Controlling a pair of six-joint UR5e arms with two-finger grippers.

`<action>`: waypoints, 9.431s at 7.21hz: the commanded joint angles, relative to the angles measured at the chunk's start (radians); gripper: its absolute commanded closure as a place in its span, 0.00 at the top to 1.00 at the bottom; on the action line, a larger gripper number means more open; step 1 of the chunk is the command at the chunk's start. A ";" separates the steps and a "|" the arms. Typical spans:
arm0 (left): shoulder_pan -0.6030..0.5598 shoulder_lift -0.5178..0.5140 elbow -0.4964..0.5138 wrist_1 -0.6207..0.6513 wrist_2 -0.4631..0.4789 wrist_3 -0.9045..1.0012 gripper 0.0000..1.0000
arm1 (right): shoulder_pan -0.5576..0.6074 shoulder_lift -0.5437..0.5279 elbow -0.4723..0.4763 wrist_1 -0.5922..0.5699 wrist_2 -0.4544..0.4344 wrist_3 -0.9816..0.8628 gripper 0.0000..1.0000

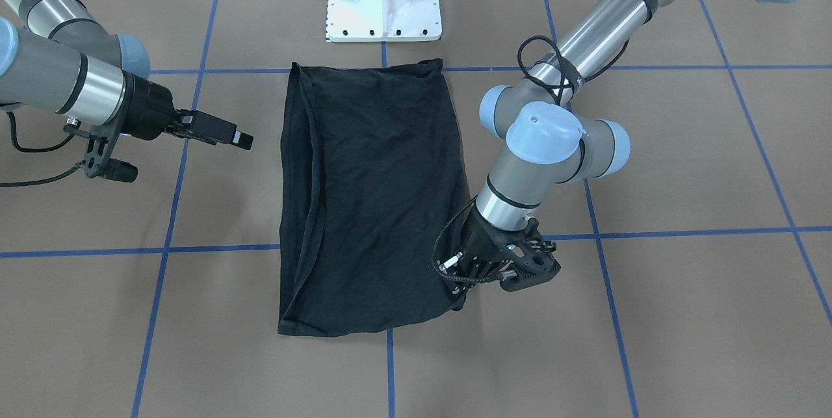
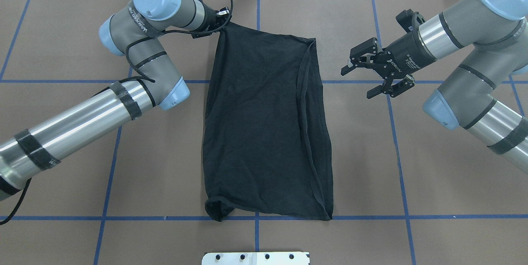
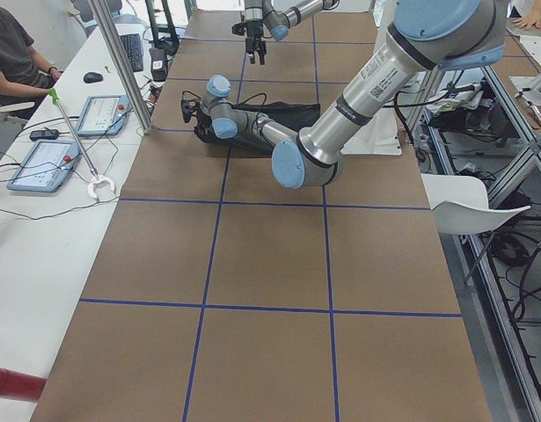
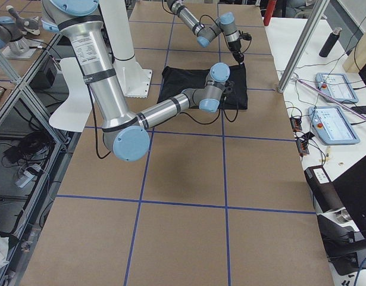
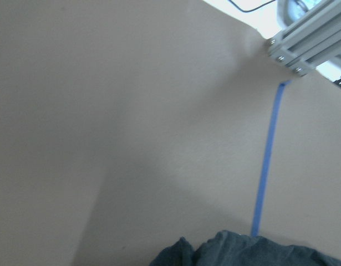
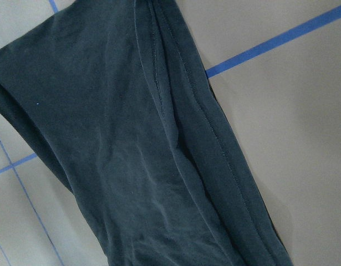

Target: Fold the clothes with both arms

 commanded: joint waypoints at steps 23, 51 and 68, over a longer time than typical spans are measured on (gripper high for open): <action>-0.047 0.471 -0.616 -0.075 -0.035 0.070 1.00 | -0.138 0.560 -0.488 -0.625 -0.637 -0.686 0.99; -0.050 0.454 -0.619 -0.074 -0.040 0.095 1.00 | -0.147 0.603 -0.617 -0.667 -0.605 -0.893 0.61; -0.051 0.454 -0.622 -0.074 -0.041 0.095 1.00 | -0.161 0.617 -0.722 -0.494 -0.686 -0.896 0.86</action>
